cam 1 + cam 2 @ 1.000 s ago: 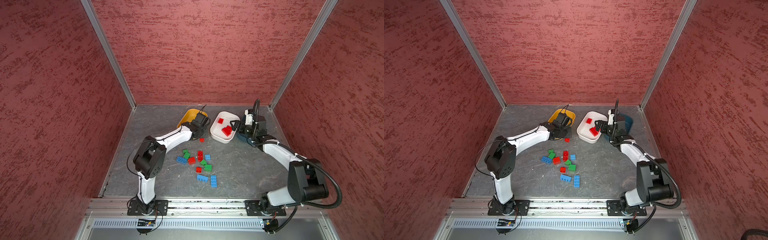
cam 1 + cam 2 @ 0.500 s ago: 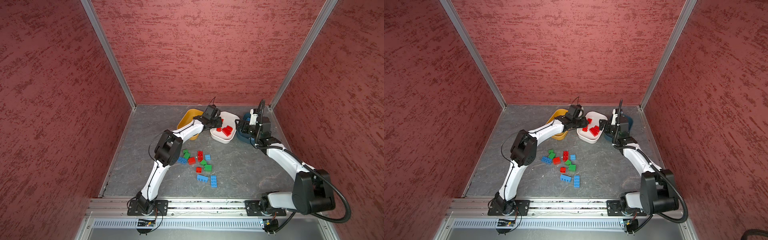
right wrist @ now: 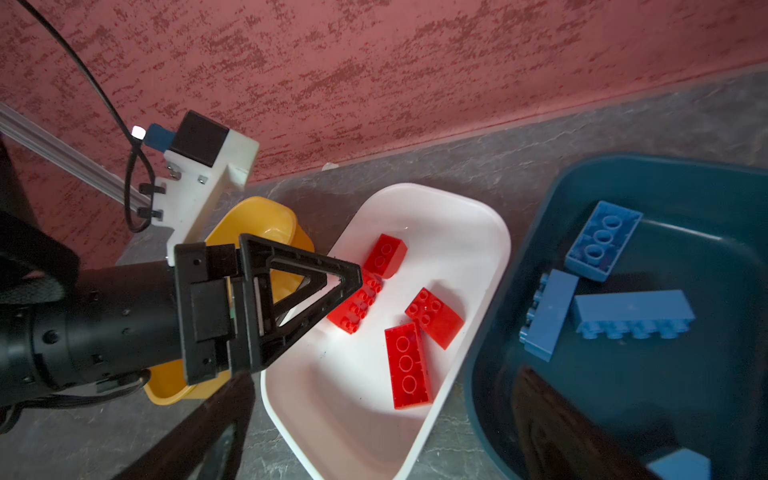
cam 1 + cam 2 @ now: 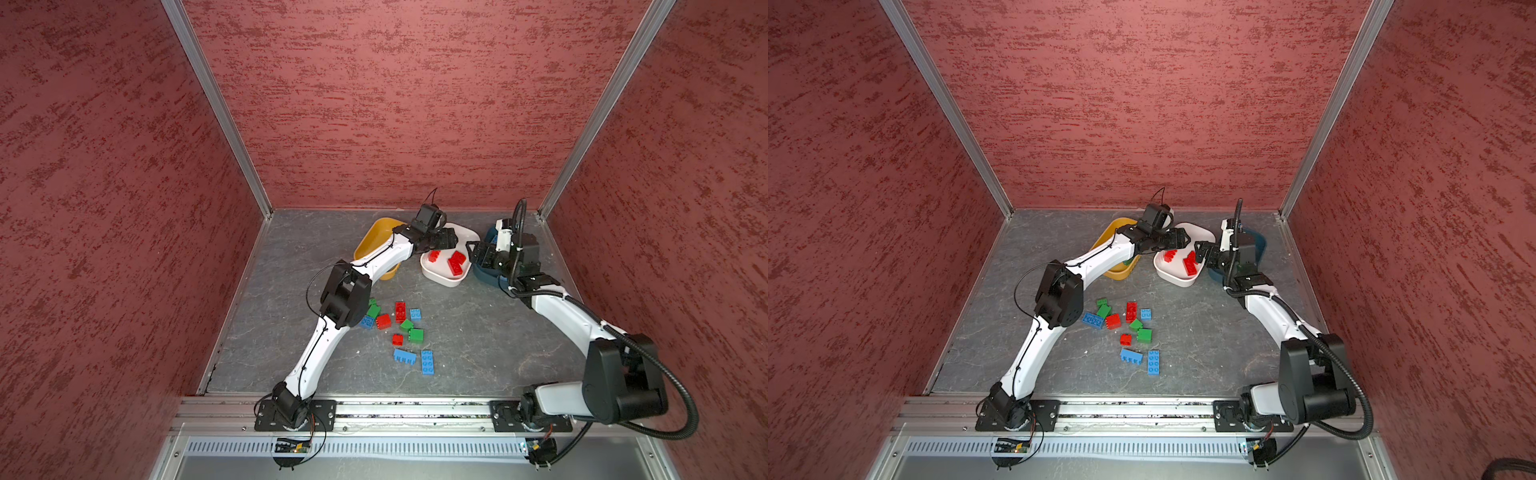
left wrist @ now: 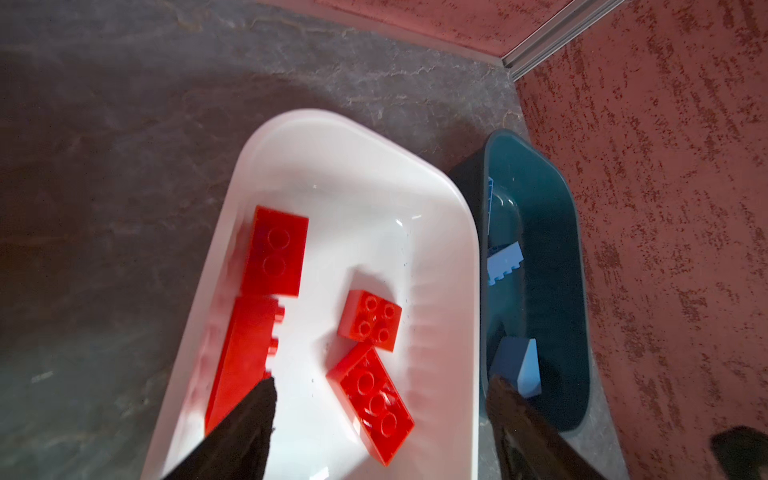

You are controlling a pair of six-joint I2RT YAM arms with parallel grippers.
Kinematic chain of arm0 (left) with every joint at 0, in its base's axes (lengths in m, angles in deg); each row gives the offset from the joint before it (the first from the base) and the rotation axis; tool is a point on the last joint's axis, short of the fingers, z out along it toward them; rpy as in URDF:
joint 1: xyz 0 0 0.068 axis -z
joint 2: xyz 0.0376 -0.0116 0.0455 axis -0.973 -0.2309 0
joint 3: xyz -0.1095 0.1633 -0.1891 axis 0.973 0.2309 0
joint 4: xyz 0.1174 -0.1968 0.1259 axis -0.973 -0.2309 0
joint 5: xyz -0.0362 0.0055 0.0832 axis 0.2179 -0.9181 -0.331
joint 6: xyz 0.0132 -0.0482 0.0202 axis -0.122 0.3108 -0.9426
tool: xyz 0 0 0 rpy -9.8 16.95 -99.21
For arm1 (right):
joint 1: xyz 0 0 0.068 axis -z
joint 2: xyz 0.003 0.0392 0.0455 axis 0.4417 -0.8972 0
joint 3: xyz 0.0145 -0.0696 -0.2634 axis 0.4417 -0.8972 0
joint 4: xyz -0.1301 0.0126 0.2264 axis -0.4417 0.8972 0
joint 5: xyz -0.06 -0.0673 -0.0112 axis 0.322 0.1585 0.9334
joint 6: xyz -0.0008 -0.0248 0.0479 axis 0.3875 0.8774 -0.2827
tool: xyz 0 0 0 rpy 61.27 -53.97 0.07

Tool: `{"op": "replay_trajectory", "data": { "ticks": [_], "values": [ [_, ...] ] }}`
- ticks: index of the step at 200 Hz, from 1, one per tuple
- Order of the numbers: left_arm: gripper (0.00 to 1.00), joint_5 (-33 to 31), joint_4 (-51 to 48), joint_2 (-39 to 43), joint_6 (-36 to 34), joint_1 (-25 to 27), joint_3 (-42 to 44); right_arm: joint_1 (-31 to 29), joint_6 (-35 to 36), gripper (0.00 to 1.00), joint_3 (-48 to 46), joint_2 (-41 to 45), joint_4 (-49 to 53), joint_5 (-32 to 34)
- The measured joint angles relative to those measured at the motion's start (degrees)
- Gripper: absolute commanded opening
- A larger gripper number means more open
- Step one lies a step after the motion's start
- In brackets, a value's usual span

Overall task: Sort the legos into containers by color
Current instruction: 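Carry the red brick over the white bin with the left gripper and release, then lower the left gripper to the pile and close on a green brick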

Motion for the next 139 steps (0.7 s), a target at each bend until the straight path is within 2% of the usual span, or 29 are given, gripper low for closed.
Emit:
{"op": "replay_trajectory", "data": {
  "ticks": [6, 39, 84, 139],
  "values": [
    [1.0, -0.1, 0.0, 1.3, -0.2, 0.0, 1.5, -0.1, -0.3, 0.97, 0.0, -0.5, 0.0, -0.5],
    [0.99, -3.4, 0.2, 11.1, -1.0, 0.3, 12.9, -1.0, -1.6, 0.97, 0.0, -1.5, -0.2, -2.1],
    [0.99, -8.5, 0.0, 26.0, -2.0, 0.3, 31.6, -5.4, -1.7, 0.97, 0.8, -2.0, -0.7, -1.5],
    [1.0, -15.7, -6.5, 35.0, -1.3, -0.8, 46.1, -8.0, -1.9, 0.96, 3.2, -5.6, -0.8, 1.0]
  ]
}}
